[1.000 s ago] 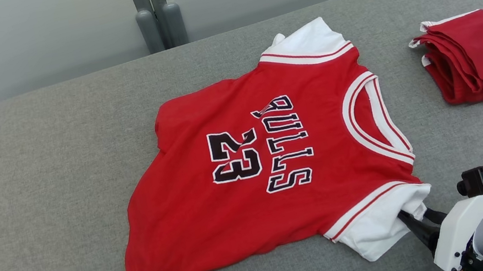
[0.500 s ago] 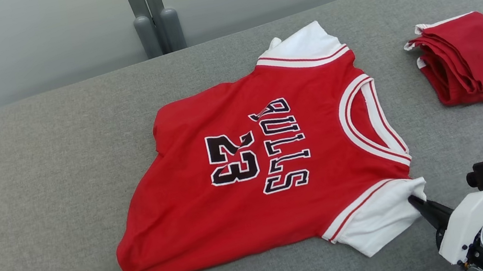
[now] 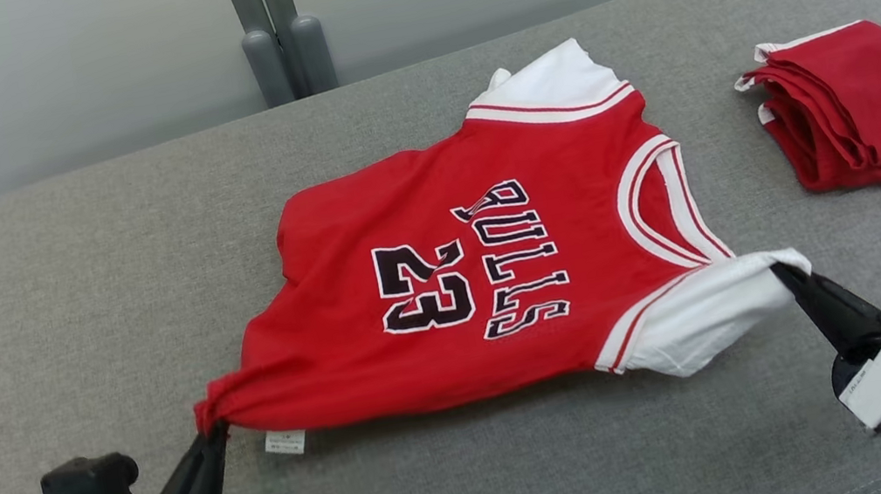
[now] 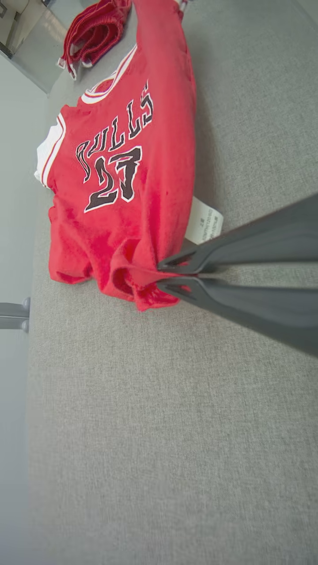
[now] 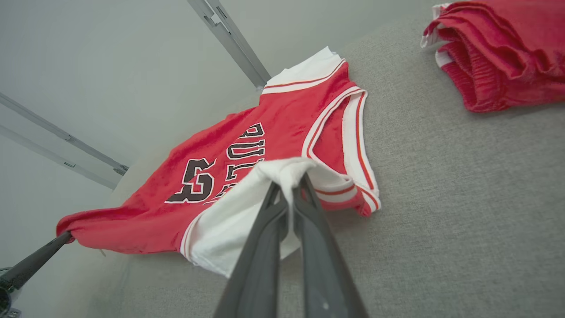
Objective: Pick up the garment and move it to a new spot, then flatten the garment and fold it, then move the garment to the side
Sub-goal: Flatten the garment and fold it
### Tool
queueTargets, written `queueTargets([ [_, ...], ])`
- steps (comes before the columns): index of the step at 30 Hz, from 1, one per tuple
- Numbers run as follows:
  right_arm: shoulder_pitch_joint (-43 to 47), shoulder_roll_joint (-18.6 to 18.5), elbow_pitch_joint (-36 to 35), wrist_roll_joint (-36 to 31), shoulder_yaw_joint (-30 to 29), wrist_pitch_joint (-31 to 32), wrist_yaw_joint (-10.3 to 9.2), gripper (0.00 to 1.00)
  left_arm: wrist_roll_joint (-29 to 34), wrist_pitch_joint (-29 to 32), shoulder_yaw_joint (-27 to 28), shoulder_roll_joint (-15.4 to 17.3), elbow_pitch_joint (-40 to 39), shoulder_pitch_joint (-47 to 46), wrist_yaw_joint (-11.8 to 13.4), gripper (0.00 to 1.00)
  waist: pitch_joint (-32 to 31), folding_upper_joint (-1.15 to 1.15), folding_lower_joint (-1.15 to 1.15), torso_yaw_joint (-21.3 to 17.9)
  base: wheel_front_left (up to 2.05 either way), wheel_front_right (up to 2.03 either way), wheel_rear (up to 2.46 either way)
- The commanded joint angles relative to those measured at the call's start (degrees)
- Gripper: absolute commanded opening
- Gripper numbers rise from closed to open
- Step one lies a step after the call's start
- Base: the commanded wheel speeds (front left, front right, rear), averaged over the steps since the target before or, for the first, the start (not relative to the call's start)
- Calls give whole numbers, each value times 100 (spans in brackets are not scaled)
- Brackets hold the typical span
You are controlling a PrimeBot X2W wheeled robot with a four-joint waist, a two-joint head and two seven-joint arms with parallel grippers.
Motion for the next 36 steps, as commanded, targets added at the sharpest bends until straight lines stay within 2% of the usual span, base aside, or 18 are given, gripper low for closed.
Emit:
queueTargets([
  [1, -176, -25, -104, 5, 18, -50, 4, 0, 100, 27, -4, 110, -50, -240, -14, 0, 100, 0, 0, -18, 0, 0, 0],
  [6, -1003, 105, -63, 265, 99, -243, 4, 0, 142, 184, -109, 285, 112, -1144, -113, 0, 508, 0, 0, -13, 0, 0, 0],
  [11, -2342, 86, 518, 456, 243, -457, 4, 0, 232, 200, -291, 483, 812, -2588, -209, 0, 1070, 0, 0, 29, 0, 0, 0],
  [21, -5807, 87, 2063, 715, 840, -782, 4, 0, 506, 142, -932, 687, 2502, -6080, -254, 0, 2198, 0, 0, 60, 0, 0, 0],
  [23, -6840, 111, 2527, 727, 947, -1011, 4, 0, 416, 44, -1114, 708, 2987, -7108, -256, 0, 2501, 0, 0, 76, 0, 0, 0],
  [26, -7650, 140, 2863, 777, 1069, -1192, 4, 0, 378, 25, -1401, 779, 3427, -7931, -257, 0, 2708, 0, 0, 88, 0, 0, 0],
  [30, -8728, 49, 3221, 790, 1220, -1426, 3, 0, 197, -64, -1420, 841, 4025, -9112, -247, 0, 2978, 0, 0, 66, 0, 0, 0],
  [36, -9723, 146, 3504, 941, 1396, -1834, 3, 0, 38, -402, -1559, 773, 4684, -10255, -246, 0, 3068, 0, 0, 18, 0, 0, 0],
])
